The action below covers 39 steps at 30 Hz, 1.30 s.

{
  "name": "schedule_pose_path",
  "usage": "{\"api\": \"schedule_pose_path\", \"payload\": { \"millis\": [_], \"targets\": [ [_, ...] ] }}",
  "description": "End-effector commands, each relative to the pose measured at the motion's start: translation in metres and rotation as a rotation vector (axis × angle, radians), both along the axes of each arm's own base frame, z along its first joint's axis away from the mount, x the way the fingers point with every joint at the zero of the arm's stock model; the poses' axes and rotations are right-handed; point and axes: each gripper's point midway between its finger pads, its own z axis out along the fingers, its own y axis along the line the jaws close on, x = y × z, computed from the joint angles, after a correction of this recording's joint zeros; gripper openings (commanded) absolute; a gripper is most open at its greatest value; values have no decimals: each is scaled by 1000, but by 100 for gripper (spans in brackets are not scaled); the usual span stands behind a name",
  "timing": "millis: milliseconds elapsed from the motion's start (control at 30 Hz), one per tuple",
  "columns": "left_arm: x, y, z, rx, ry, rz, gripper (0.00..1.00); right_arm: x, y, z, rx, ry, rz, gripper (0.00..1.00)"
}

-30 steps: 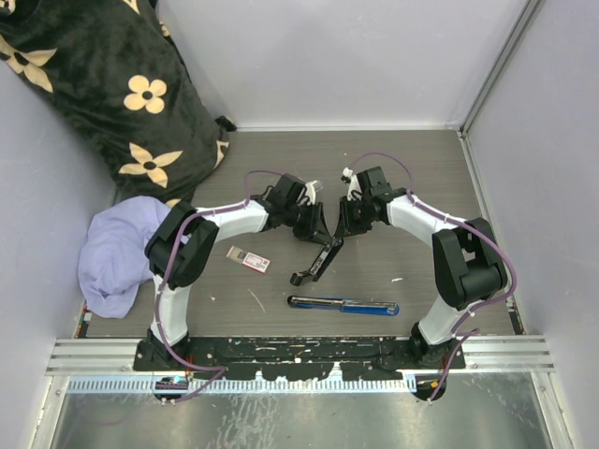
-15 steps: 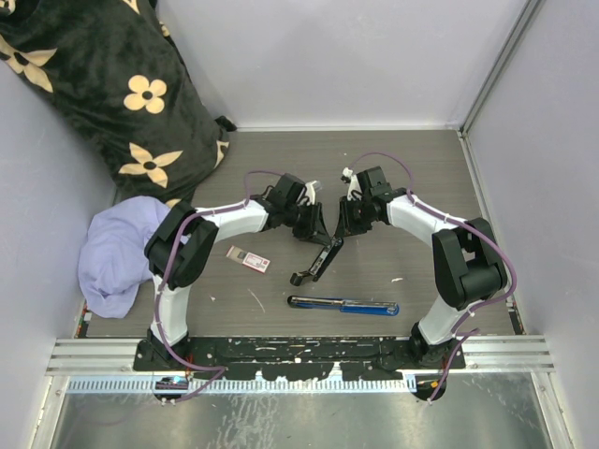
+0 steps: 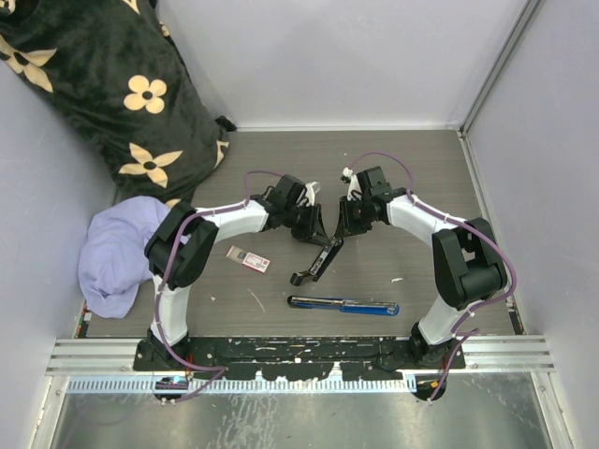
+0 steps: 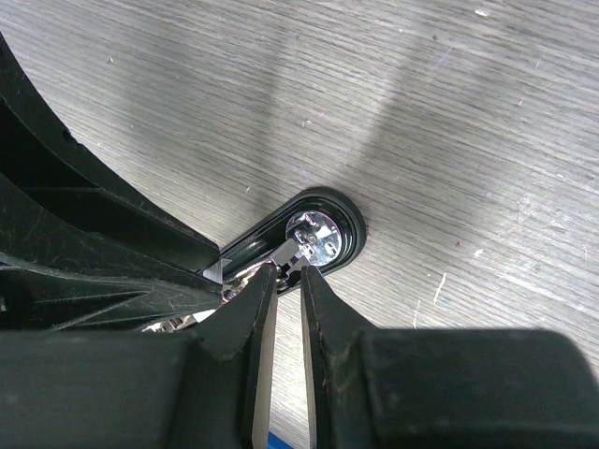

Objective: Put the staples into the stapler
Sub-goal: Pick up the stapler.

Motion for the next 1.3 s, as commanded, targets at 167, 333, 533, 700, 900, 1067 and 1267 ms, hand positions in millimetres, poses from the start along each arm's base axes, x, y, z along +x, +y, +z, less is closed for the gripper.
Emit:
{"api": "schedule_pose_path", "payload": {
  "millis": [167, 333, 533, 700, 900, 1067, 1267],
  "targets": [
    [2, -8, 16, -31, -19, -20, 22, -39, -19, -37, -116, 164, 28, 20],
    [2, -9, 30, -52, -36, -16, 18, -38, -19, -37, -120, 163, 27, 20],
    [3, -8, 40, -16, -85, -17, 17, -38, -19, -37, -122, 161, 27, 20],
    [1, -3, 44, 71, -152, -24, 17, -37, -20, -36, -127, 156, 22, 20],
    [-3, -6, 54, 110, -211, -36, 17, -36, -20, -35, -128, 151, 21, 20],
    [-8, -9, 59, 126, -244, -51, 17, -36, -20, -35, -126, 149, 20, 20],
    [-13, -15, 61, 119, -253, -73, 17, -36, -20, -37, -125, 153, 19, 20]
  ]
}}
